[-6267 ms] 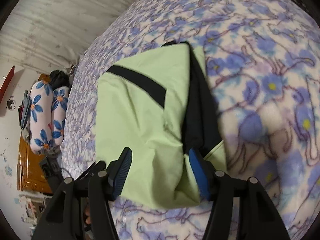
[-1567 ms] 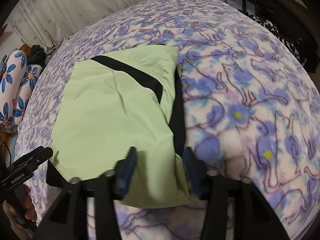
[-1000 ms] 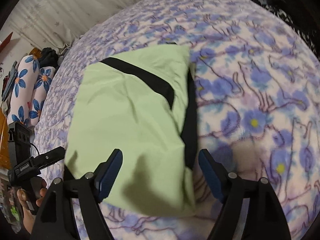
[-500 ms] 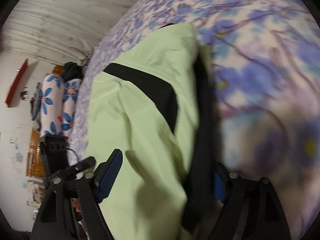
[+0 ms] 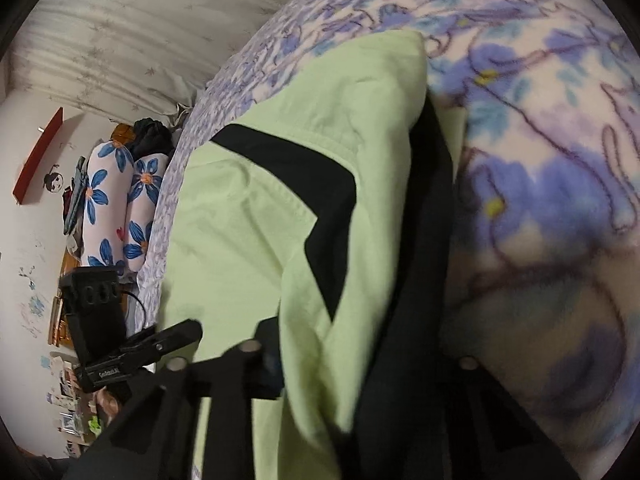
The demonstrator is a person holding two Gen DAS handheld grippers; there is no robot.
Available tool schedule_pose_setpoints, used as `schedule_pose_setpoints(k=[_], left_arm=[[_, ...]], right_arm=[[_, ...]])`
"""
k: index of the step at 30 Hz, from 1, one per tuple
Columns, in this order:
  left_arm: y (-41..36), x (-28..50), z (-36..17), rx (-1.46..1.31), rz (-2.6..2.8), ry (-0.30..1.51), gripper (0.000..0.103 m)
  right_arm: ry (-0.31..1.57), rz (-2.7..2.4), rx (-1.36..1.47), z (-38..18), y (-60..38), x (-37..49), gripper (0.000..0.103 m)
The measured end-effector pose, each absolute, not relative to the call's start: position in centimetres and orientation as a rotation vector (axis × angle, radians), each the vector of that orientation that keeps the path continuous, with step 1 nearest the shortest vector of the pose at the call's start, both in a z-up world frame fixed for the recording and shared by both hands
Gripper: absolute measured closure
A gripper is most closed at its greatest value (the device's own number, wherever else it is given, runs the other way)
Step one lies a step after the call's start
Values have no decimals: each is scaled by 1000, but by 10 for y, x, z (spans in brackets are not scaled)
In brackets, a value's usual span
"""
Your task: Fold large clothes
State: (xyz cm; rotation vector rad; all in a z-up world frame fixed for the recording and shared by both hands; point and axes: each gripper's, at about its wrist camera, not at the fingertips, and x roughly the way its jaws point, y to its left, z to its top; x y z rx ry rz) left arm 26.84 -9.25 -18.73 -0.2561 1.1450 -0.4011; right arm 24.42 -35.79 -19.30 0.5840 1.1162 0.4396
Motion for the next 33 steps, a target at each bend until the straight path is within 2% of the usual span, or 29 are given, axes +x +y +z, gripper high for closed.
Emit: schedule_pose_setpoints(k=[1,2,5,12,19,27,33], left_arm=[[-95,267,-181,-230,-390,1130,62],[-96,265,-176,-217,-382,1122,67],[-102,261,-160,-182,-355,1084,72],[-98,219,-123,-101,-325,1014,75],[-55,165,-87,-92,-295,973,75],[22,128,-40,-97,-212,894,75],[83,143,-8,-85,-150,845,75]], right_arm=[[1106,434,565,-187,-353,242,88],[1094,428,540,-181,-349,240,90],[1062,404,483,-163,-335,231,92],[1014,402,424,-125,-310,200,93],[978,441,383,-94,-267,165,93],[926,552,347,-59,-190,157,93],[875,617,328,-35,-132,186,93]])
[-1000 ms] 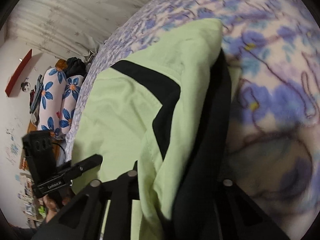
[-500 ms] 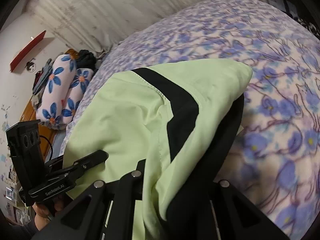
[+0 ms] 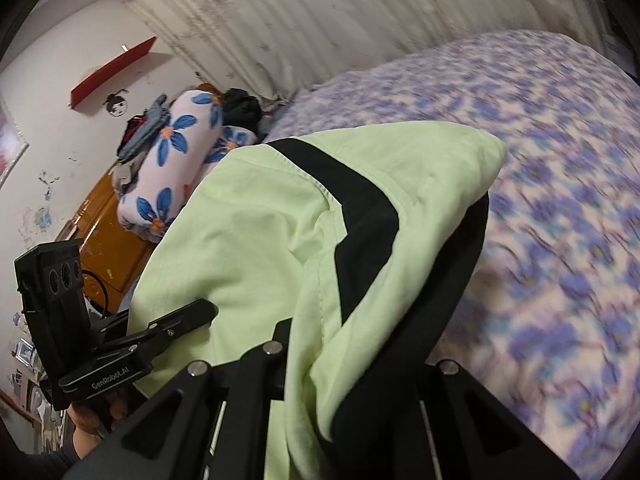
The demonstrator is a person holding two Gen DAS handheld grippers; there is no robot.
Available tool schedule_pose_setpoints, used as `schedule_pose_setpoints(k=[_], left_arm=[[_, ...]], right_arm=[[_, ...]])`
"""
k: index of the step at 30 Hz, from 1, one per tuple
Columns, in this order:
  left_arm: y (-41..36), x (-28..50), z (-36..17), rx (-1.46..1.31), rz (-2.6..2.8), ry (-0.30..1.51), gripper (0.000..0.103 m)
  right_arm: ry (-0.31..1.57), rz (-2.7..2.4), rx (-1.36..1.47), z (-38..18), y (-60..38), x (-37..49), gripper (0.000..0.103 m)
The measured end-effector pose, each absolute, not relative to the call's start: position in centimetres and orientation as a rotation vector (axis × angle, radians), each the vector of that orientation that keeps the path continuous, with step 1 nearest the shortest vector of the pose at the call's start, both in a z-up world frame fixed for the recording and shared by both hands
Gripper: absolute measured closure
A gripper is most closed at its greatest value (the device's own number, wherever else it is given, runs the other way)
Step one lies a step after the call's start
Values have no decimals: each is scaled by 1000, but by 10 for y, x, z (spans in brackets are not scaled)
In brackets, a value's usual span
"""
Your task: Fold large clothes
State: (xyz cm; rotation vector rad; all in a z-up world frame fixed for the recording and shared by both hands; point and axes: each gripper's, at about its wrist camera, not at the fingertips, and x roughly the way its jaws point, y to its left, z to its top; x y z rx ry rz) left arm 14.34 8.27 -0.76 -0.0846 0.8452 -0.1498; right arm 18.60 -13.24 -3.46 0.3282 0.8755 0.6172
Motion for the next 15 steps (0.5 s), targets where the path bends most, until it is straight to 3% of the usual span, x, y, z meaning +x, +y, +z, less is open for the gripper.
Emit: schedule_pose_setpoints(k=[8,15], left_arm=[[149,233,15,-33,-125,812,75],[201,347,-11,9,-144,818,74]], right_arm=[[820,636,302,-17,-69,275,93],[807,600,309,-41,-30,376,93]])
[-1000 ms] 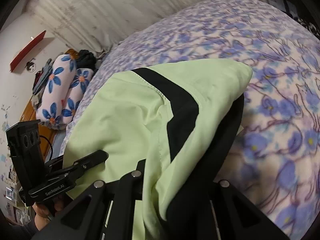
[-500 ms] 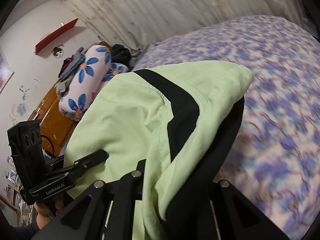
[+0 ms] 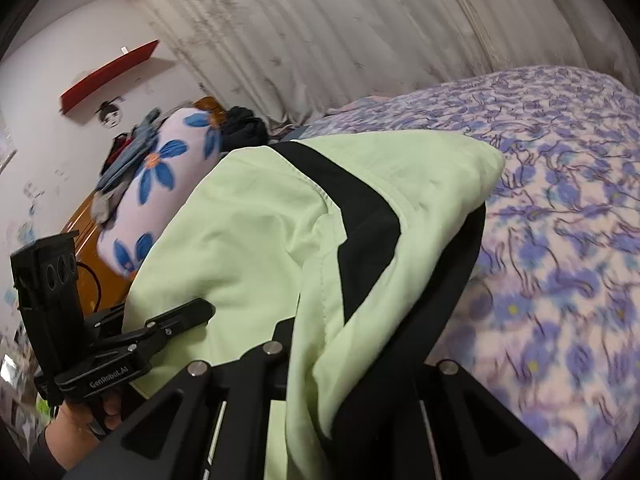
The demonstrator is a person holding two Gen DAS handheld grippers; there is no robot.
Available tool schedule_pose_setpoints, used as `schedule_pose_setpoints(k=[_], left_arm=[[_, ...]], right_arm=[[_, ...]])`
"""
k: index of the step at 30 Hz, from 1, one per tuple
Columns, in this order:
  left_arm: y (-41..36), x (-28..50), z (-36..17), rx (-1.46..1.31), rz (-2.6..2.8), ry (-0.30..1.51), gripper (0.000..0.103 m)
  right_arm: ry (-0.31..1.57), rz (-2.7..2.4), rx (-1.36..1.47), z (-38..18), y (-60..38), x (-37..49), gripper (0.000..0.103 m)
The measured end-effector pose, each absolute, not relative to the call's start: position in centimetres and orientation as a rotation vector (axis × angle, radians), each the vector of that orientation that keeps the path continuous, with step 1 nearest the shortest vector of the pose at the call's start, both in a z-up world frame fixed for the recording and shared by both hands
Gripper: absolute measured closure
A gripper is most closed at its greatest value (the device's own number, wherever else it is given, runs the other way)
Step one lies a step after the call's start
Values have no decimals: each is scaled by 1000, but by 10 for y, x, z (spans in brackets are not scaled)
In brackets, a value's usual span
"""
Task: Fold large clothes
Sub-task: 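Release the folded bundle and pull both tools back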
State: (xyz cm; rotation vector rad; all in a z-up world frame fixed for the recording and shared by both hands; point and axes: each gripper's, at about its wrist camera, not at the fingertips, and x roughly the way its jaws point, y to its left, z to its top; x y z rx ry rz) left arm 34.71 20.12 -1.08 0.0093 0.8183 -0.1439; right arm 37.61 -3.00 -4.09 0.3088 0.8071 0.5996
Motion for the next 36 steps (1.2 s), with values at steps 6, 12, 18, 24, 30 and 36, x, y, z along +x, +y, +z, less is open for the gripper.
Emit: schedule_pose_setpoints(k=[6,12,18,24,30,36], left_arm=[[235,426,-78,9,-157,910,73],[266,454,-171,-6,-46,1062,41],[277,435,-162,37,79,993,17],[266,407,-122,112,175,879,27],[241,381,-112,34,192,888,78],[223,379,-149,38,236,944,86]], right_arm=[[900,569,380,-105,-15,452,93],[1108,470,370,-198,-5,480,57],[1109,461,290,-178,-11,466,48],[973,387,219,-129,-27,440,48],[842,397,79,-100,2,409,50],[887,350,-26,-130,35,413,72]])
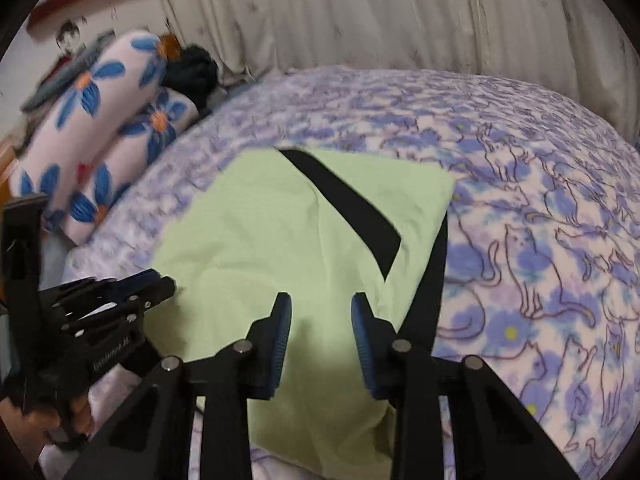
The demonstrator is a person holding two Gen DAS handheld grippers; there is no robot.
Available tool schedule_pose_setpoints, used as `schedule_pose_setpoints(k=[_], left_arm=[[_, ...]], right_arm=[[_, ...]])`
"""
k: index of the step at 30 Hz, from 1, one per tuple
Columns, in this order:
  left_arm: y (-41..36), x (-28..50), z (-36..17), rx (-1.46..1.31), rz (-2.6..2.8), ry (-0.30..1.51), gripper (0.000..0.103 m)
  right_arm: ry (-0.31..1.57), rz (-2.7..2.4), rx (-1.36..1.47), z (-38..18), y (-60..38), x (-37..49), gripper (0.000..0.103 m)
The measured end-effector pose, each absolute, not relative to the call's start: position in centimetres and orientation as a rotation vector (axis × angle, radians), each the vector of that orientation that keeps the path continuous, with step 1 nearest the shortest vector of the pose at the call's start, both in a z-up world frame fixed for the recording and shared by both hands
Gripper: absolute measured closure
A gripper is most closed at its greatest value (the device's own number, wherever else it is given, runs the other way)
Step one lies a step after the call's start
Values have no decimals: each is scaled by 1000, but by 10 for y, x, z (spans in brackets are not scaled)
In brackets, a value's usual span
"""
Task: Fold large clothes
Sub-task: 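Release the folded bundle and pull both tools back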
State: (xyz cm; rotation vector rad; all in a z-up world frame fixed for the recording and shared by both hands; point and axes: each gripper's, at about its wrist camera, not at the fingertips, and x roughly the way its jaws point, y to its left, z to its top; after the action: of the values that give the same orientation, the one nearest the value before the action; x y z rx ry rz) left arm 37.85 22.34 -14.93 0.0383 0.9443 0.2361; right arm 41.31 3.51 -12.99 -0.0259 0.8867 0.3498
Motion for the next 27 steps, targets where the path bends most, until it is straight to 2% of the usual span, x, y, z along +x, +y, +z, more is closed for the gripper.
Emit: schedule_pose_setpoints(k=[1,4,12,13,14,15,16,17,24,27], left_arm=[[225,379,-155,38,250,947,85],[229,376,-158,23,252,930,84],[225,371,-155,16,263,935,82],[225,370,-154,5,257,938,75],[223,368,-153,-6,244,942,63],[221,365,-152,-14,236,945,56],[217,360,-150,-17,234,944,42],[213,355,-148,-16,237,941,36],[189,327,-126,-53,212,958,22],[178,316,-112,-61,219,956,11]], right_arm=[[904,328,-24,-137,32,418,74],[967,279,1,-161,13,429,103],[985,277,70,-162,-16,416,103],[987,281,76,-160,-19,413,103],[987,282,76,-158,-21,410,103],[985,287,76,-154,-22,406,103],[981,289,73,-151,-23,402,102],[977,293,69,-147,-24,397,102],[980,332,63,-127,-34,357,101],[985,331,57,-117,-40,340,101]])
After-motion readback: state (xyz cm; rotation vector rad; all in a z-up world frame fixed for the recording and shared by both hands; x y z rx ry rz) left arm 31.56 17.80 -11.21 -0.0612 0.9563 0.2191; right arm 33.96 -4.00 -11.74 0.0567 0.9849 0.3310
